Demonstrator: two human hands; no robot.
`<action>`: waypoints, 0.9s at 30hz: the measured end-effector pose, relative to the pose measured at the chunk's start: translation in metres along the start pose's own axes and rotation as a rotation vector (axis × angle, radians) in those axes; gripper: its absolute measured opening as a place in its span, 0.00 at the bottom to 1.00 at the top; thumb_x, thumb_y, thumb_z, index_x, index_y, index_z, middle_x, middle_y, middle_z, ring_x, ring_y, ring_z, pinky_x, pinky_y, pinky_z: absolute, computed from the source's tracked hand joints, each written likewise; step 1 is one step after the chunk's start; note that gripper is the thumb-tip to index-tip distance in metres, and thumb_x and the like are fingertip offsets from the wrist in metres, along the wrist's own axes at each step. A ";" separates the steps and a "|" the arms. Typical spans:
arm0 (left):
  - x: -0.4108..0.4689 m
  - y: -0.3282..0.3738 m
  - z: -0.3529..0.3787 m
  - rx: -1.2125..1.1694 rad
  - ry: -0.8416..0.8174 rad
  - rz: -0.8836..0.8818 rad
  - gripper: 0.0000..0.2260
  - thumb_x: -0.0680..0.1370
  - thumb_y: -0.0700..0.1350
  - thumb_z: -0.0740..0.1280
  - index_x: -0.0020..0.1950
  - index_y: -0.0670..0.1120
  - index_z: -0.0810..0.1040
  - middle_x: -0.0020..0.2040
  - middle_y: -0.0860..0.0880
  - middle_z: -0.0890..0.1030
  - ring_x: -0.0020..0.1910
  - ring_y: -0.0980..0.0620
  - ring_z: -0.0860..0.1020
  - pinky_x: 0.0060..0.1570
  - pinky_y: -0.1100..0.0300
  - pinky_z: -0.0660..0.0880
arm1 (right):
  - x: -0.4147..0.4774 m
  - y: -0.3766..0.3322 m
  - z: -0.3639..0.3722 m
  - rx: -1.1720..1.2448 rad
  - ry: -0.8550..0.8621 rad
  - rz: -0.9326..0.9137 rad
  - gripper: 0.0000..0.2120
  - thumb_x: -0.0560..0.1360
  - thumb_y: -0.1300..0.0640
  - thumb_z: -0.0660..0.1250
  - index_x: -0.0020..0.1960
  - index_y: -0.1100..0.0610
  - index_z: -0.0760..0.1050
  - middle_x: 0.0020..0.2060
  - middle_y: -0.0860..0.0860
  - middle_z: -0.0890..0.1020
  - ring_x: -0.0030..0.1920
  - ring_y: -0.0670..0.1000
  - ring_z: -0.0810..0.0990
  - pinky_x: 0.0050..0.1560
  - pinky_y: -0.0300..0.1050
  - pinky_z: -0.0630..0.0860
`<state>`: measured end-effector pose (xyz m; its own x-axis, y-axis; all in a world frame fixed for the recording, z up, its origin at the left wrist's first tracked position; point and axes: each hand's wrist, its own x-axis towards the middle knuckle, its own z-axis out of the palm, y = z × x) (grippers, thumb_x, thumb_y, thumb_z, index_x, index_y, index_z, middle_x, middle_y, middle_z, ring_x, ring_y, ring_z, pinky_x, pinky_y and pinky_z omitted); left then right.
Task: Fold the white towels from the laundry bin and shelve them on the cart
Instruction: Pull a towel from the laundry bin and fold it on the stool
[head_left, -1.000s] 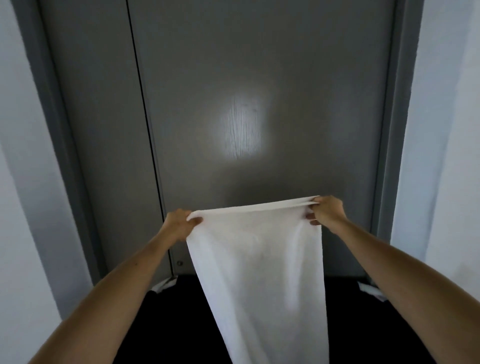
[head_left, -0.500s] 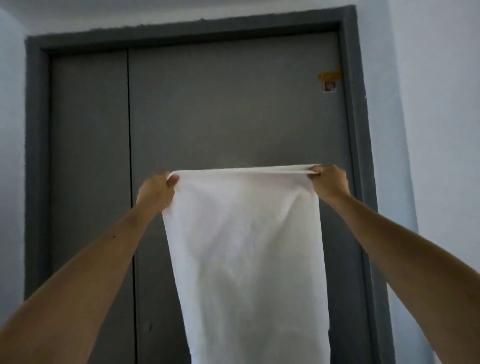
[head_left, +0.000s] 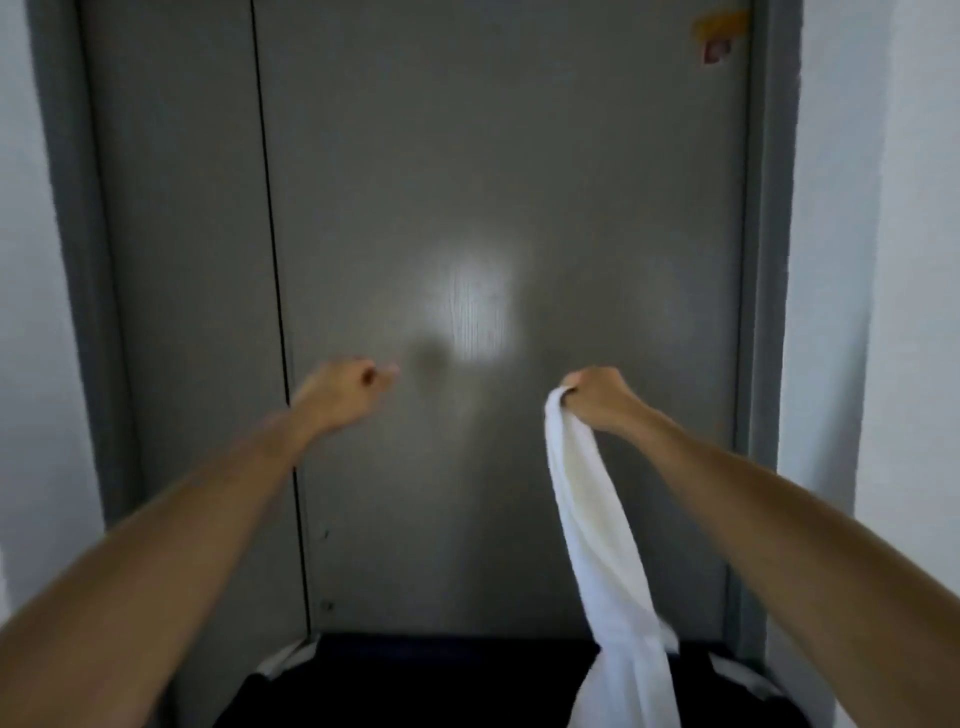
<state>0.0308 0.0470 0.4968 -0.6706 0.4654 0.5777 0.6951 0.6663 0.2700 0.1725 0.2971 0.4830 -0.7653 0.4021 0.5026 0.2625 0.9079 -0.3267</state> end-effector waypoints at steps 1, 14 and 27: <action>-0.016 0.007 0.030 -0.065 -0.131 0.035 0.19 0.79 0.57 0.58 0.51 0.43 0.78 0.51 0.42 0.80 0.50 0.46 0.77 0.49 0.56 0.71 | -0.007 -0.013 0.011 -0.022 -0.045 -0.054 0.15 0.78 0.64 0.54 0.58 0.65 0.77 0.59 0.58 0.78 0.62 0.56 0.75 0.58 0.44 0.69; -0.070 0.060 0.141 -0.583 -0.445 0.078 0.19 0.77 0.54 0.65 0.64 0.45 0.72 0.54 0.51 0.76 0.55 0.52 0.75 0.52 0.61 0.70 | -0.047 -0.012 0.041 0.058 -0.239 -0.106 0.15 0.77 0.57 0.60 0.32 0.58 0.68 0.32 0.51 0.72 0.37 0.50 0.71 0.33 0.38 0.65; -0.094 0.034 0.167 -0.686 -0.570 -0.086 0.14 0.77 0.50 0.67 0.60 0.47 0.76 0.54 0.51 0.80 0.52 0.52 0.78 0.49 0.61 0.74 | -0.052 0.001 0.056 0.550 -0.264 -0.009 0.12 0.70 0.65 0.63 0.30 0.59 0.65 0.28 0.52 0.66 0.29 0.49 0.67 0.29 0.38 0.63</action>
<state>0.0737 0.1231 0.3229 -0.6273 0.7705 0.1133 0.5163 0.3025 0.8012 0.1797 0.2702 0.4111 -0.9044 0.2881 0.3147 -0.0326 0.6889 -0.7241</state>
